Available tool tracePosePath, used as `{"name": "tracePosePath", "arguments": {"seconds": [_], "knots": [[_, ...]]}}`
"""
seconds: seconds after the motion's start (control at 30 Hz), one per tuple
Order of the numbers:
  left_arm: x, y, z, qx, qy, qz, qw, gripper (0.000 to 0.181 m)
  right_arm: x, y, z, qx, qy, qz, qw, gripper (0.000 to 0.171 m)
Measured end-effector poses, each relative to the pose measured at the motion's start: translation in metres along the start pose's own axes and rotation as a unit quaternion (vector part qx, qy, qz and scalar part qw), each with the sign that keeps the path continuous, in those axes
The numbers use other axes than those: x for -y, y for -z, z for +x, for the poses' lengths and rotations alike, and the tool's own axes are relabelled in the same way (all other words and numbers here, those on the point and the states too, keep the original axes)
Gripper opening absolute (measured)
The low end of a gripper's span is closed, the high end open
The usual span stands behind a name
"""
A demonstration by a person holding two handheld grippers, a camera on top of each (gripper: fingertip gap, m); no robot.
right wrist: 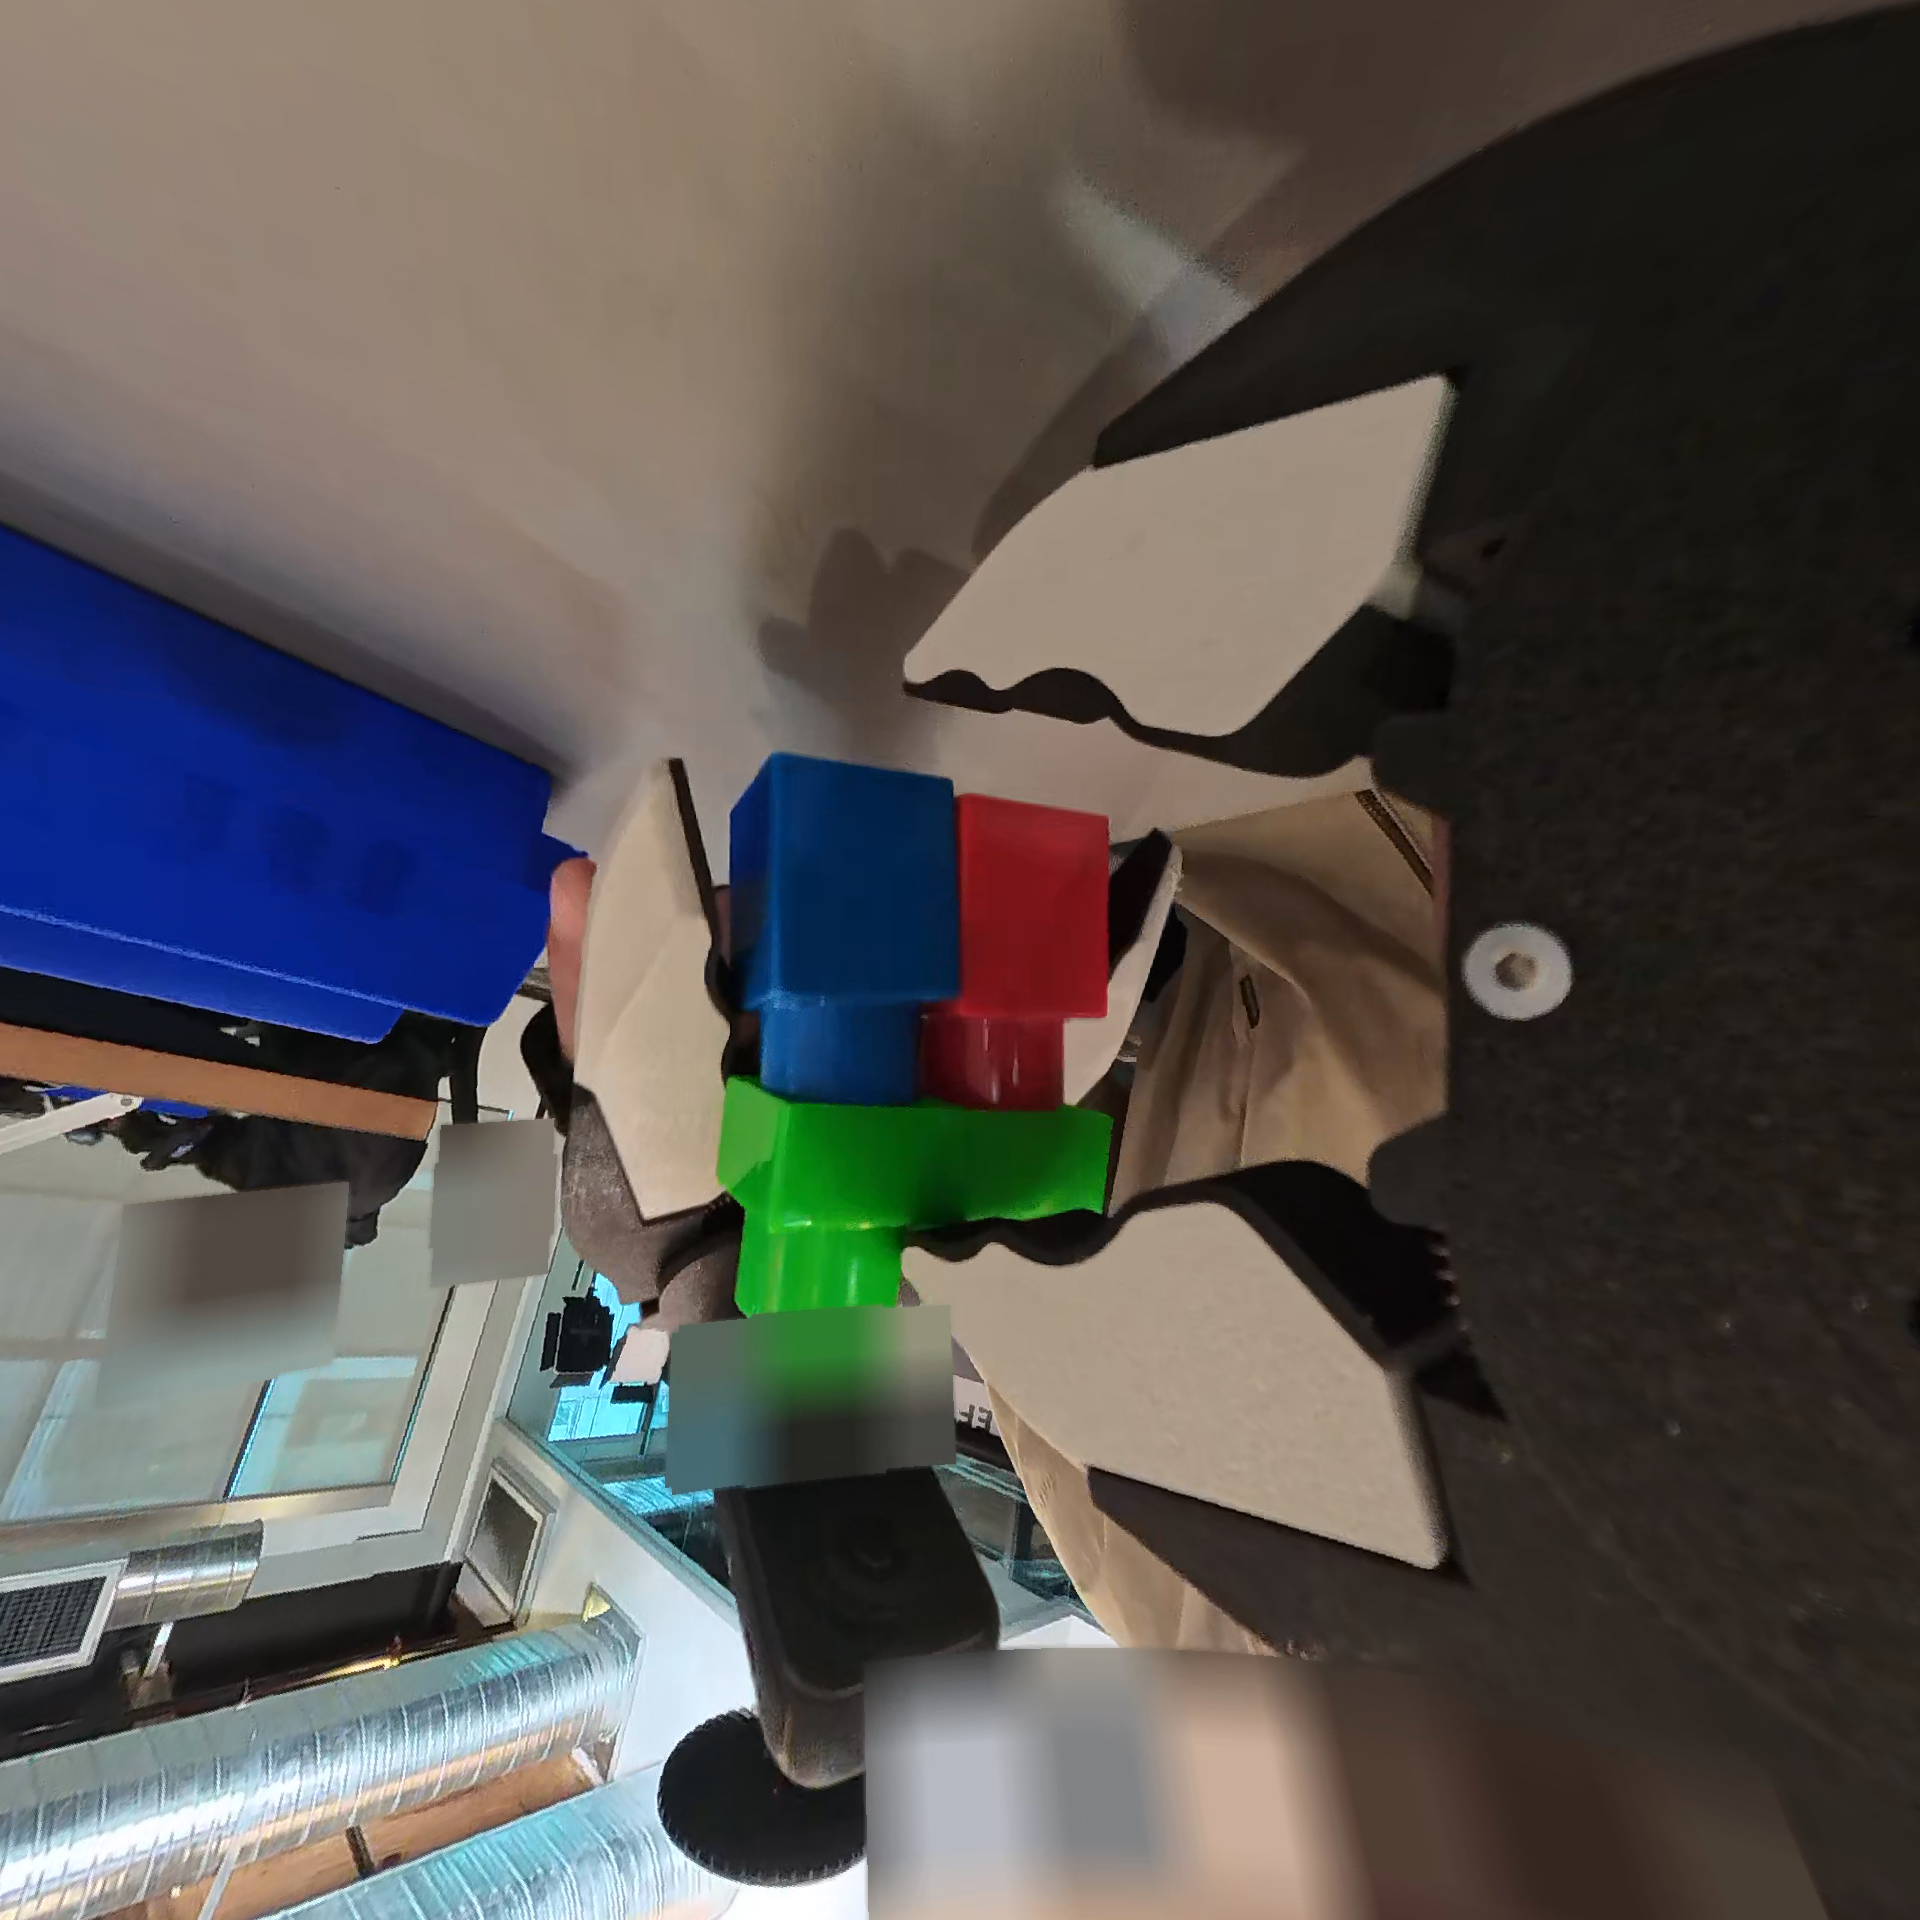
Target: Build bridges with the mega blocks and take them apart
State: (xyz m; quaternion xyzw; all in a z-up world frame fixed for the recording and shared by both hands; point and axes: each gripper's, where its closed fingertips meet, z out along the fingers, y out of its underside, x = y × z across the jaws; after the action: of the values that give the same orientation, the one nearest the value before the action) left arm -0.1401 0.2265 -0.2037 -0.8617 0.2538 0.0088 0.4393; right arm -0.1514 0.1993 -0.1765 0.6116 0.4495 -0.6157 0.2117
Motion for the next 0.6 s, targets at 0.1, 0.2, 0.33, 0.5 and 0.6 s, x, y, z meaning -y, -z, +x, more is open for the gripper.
{"name": "tracePosePath", "arguments": {"seconds": [0.1,0.2,0.33,0.5,0.6], "knots": [[-0.006,-0.007,0.003,-0.008,0.003,-0.02,1.0,0.089,0.0,0.0,0.002,-0.007,0.013,-0.003,1.0,0.091],[-0.007,-0.011,0.004,-0.016,0.012,-0.033,0.999,0.089,0.002,0.004,0.004,0.001,0.012,-0.002,1.0,0.085],[-0.005,-0.013,0.0,-0.026,0.039,-0.033,0.998,0.089,0.007,0.012,0.008,0.026,-0.003,0.015,1.0,0.071],[-0.005,-0.017,-0.003,-0.025,0.05,-0.032,0.998,0.089,0.008,0.015,0.014,0.044,-0.032,0.027,0.998,0.065],[-0.008,-0.019,-0.001,-0.026,0.046,-0.039,0.998,0.089,0.007,0.015,0.016,0.049,-0.033,0.021,0.998,0.066]]}}
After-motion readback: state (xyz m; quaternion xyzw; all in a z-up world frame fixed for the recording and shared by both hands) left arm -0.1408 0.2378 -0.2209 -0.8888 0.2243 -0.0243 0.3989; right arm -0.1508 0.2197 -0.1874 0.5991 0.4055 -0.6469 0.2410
